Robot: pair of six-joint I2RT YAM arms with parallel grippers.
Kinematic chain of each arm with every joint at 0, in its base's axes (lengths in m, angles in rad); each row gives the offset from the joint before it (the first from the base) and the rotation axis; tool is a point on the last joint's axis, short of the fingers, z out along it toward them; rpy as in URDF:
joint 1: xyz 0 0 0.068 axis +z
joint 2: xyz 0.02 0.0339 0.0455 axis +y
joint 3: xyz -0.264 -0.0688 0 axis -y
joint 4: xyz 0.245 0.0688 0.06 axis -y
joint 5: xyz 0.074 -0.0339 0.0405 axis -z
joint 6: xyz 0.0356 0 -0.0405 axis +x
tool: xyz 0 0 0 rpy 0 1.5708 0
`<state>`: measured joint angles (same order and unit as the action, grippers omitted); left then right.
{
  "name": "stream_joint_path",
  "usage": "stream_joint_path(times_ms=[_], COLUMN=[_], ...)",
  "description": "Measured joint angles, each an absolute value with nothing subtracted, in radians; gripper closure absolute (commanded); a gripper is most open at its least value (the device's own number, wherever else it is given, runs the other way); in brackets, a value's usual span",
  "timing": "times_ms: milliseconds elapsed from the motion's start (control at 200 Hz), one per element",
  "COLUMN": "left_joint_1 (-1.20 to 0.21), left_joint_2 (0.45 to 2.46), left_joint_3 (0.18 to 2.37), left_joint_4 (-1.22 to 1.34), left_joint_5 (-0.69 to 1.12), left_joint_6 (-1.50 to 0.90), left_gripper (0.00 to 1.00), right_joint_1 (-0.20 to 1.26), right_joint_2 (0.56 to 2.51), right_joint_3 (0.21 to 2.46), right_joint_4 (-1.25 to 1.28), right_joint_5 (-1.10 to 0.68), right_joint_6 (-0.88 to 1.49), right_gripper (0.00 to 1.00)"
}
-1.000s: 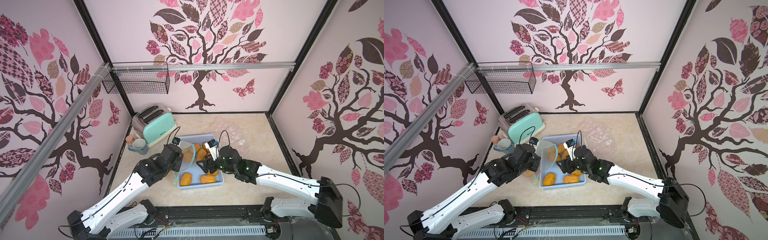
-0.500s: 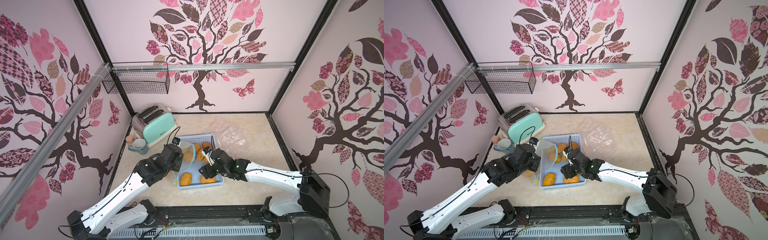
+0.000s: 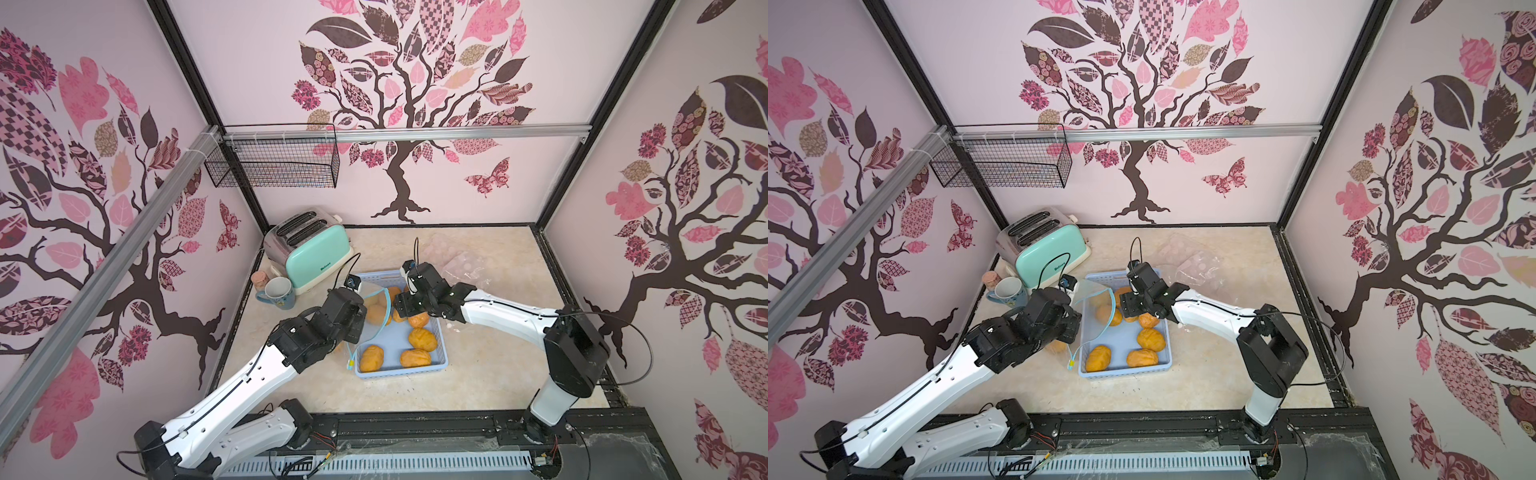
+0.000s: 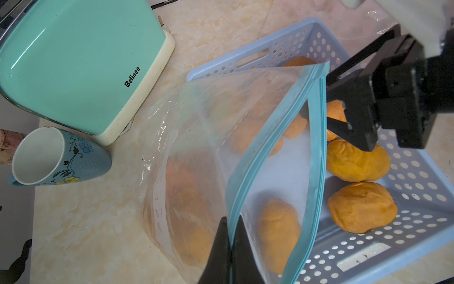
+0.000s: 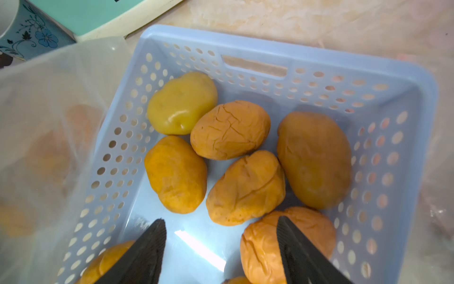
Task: Put the potatoes into a zipper bag and zip it
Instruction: Pick up the potato from the basket.
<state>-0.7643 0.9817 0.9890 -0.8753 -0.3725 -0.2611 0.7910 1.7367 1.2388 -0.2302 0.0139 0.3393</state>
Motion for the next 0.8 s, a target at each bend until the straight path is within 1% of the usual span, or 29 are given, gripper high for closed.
stream_joint_path(times_ms=[120, 205, 335, 470, 800], left_joint_1=[-0.764, -0.764, -0.764, -0.764, -0.764], left_joint_2=[0.982, 0.982, 0.982, 0.982, 0.982], left_joint_3=[0.986, 0.986, 0.986, 0.986, 0.986], left_joint_4=[-0.876, -0.876, -0.876, -0.876, -0.876], left_joint_5=[-0.373, -0.373, -0.373, -0.373, -0.373], left_joint_6=[-0.261, -0.261, -0.261, -0.261, -0.261], left_gripper=[1.00, 1.00, 1.00, 1.00, 1.00], right_joint_1=[0.783, 0.777, 0.776, 0.773, 0.771], right_joint_2=[1.833, 1.893, 1.950, 2.007, 2.083], right_joint_3=[1.345, 1.410, 1.480, 1.561, 1.611], right_joint_4=[-0.242, -0.260, -0.294, -0.334, -0.385], right_joint_5=[0.007, 0.006, 0.009, 0.017, 0.023], right_joint_6=[0.331, 0.326, 0.315, 0.306, 0.290], right_gripper=[0.24, 0.22, 0.17, 0.16, 0.15])
